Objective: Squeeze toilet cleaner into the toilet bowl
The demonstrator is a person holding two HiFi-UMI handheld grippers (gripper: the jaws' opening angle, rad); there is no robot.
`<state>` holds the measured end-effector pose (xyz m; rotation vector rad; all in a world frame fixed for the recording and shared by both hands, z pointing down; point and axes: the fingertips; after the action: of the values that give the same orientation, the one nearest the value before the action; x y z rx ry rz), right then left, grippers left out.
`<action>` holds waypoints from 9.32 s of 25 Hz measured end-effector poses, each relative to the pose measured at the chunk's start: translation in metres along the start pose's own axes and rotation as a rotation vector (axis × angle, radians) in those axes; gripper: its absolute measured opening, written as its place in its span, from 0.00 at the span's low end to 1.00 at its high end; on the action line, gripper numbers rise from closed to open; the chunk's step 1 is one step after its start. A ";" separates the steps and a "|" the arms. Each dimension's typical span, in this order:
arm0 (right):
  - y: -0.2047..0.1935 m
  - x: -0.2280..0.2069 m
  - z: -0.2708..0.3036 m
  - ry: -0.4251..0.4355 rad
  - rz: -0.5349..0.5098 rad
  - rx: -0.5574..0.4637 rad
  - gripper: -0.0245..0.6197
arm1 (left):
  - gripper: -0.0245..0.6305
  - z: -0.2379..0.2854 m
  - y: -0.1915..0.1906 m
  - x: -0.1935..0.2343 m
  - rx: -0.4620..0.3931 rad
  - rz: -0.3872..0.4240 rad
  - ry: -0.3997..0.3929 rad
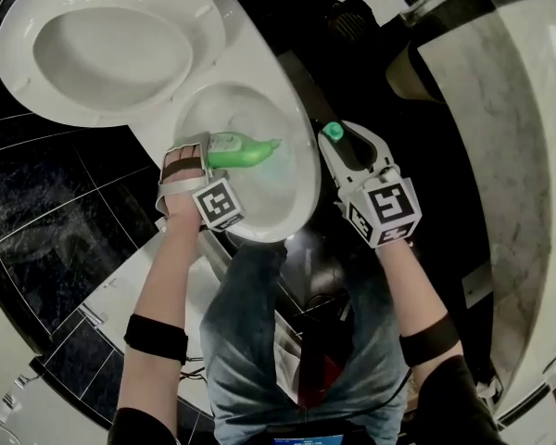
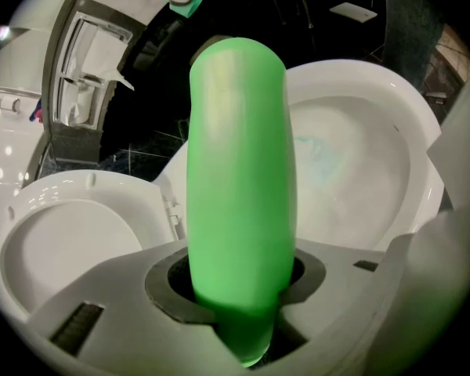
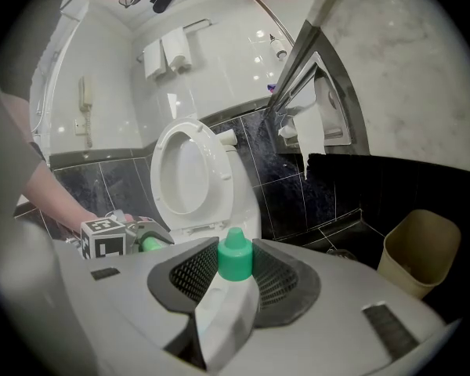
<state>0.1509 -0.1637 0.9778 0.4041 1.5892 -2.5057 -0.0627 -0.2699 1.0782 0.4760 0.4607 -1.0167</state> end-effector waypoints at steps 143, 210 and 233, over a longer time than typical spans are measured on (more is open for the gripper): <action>0.095 0.114 -0.072 0.217 -0.160 0.079 0.27 | 0.32 -0.169 -0.015 -0.094 -0.088 -0.977 -0.213; 0.296 0.246 -0.324 0.320 -0.207 0.108 0.28 | 0.33 -0.637 -0.070 0.089 -0.559 -1.543 0.097; 0.315 0.285 -0.331 0.357 -0.195 0.030 0.28 | 0.33 -0.641 -0.076 0.074 -0.638 -1.487 0.014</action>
<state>0.0112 0.0060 0.4857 0.7737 1.7924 -2.7239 -0.1876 0.0133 0.5072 -0.5832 1.1604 -2.1455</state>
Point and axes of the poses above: the fingertips, and each gripper's own axes: z forward along the fingers, x to its left, y out of its top
